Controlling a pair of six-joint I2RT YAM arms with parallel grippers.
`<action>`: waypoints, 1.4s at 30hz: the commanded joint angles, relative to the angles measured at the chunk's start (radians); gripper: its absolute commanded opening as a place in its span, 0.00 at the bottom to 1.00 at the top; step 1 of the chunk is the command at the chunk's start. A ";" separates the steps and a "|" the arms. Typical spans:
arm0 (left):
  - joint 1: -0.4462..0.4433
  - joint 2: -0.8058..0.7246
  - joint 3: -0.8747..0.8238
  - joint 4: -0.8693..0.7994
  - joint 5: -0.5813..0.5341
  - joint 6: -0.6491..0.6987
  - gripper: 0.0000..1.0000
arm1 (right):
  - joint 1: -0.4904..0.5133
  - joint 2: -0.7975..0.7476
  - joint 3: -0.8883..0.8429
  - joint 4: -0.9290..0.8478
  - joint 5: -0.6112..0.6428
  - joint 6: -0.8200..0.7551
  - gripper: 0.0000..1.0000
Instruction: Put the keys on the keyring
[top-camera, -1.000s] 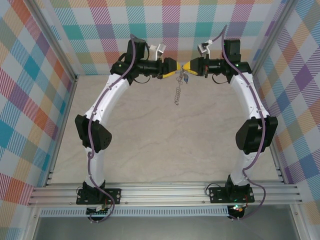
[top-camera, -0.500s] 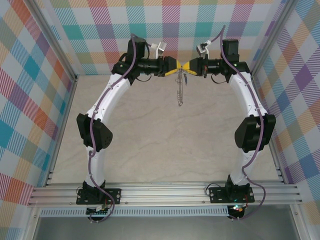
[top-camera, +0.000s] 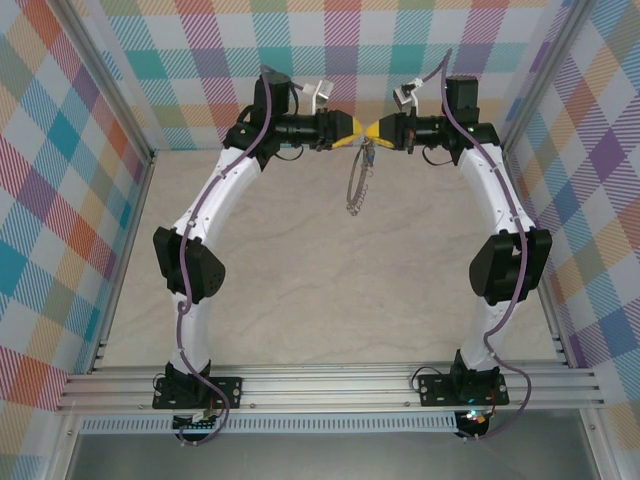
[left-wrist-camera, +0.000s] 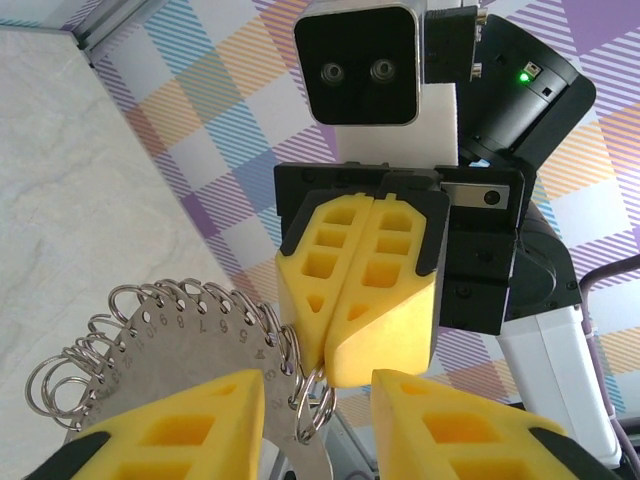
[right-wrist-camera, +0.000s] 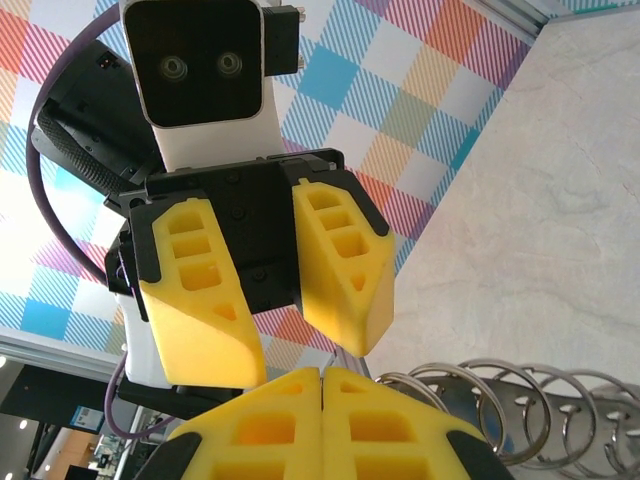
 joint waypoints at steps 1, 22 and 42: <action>0.010 0.001 -0.009 0.044 0.035 -0.017 0.33 | 0.004 0.001 0.043 0.033 -0.015 0.004 0.00; -0.006 -0.007 -0.031 0.080 0.057 -0.018 0.27 | 0.004 0.015 0.041 0.100 -0.008 0.060 0.00; -0.022 0.001 -0.031 0.097 0.067 -0.020 0.27 | 0.004 0.021 0.041 0.108 -0.003 0.070 0.00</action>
